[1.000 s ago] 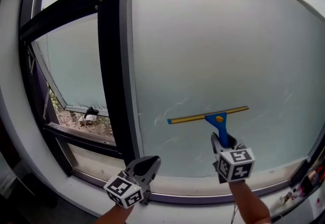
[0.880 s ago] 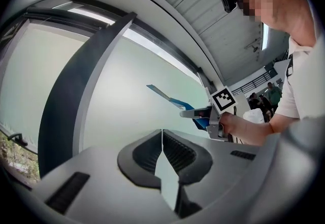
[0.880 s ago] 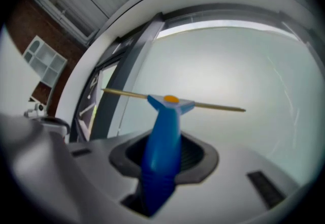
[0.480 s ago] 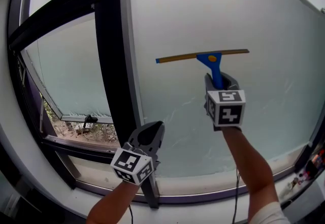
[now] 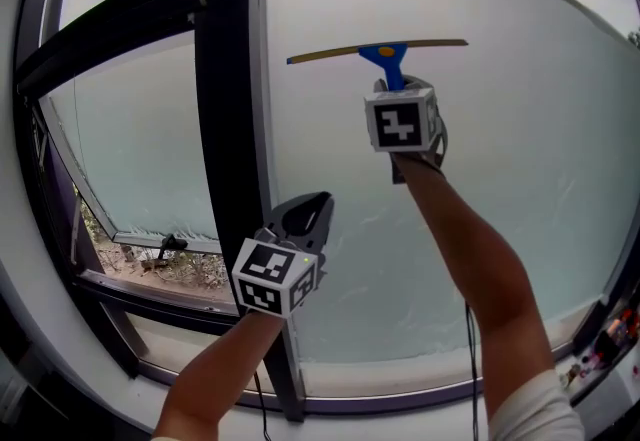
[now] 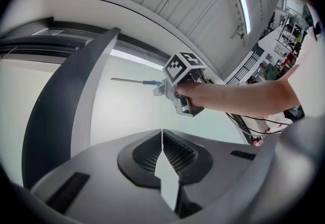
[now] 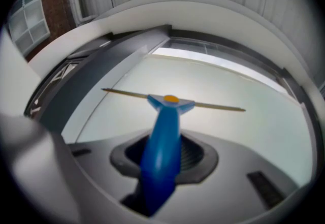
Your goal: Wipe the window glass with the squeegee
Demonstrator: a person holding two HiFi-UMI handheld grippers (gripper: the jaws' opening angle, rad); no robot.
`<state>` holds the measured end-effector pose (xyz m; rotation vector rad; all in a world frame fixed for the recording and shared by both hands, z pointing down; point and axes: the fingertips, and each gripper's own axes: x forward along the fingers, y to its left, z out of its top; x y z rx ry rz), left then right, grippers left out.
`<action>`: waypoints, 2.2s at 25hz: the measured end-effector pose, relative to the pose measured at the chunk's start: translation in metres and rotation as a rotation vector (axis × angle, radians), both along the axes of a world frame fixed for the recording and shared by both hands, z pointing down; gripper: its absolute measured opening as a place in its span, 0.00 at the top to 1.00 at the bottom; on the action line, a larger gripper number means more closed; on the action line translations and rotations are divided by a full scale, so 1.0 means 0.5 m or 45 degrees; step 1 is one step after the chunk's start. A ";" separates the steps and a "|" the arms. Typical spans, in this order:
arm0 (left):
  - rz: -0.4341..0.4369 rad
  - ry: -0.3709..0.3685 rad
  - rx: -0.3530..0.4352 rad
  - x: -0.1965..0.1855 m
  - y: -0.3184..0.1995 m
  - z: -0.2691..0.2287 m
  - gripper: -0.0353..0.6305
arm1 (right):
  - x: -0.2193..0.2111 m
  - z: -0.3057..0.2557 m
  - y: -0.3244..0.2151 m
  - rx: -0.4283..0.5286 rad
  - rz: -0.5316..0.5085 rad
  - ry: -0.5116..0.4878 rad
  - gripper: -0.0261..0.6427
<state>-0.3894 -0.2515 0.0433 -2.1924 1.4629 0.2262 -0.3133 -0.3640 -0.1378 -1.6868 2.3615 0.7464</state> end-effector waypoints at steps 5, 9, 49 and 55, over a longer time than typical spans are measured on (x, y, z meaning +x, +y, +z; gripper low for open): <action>-0.018 -0.001 0.012 -0.005 -0.019 -0.031 0.90 | -0.023 -0.079 -0.015 -0.001 0.062 -0.049 0.77; -0.020 -0.006 0.025 -0.009 -0.032 -0.053 0.90 | -0.058 -0.135 -0.022 -0.024 0.017 -0.112 0.77; 0.072 0.002 -0.053 -0.024 -0.008 0.006 0.90 | -0.115 -0.199 -0.051 -0.047 0.097 -0.154 0.77; 0.084 0.006 -0.069 -0.016 0.001 0.024 0.90 | -0.110 -0.171 -0.048 -0.071 0.101 -0.151 0.77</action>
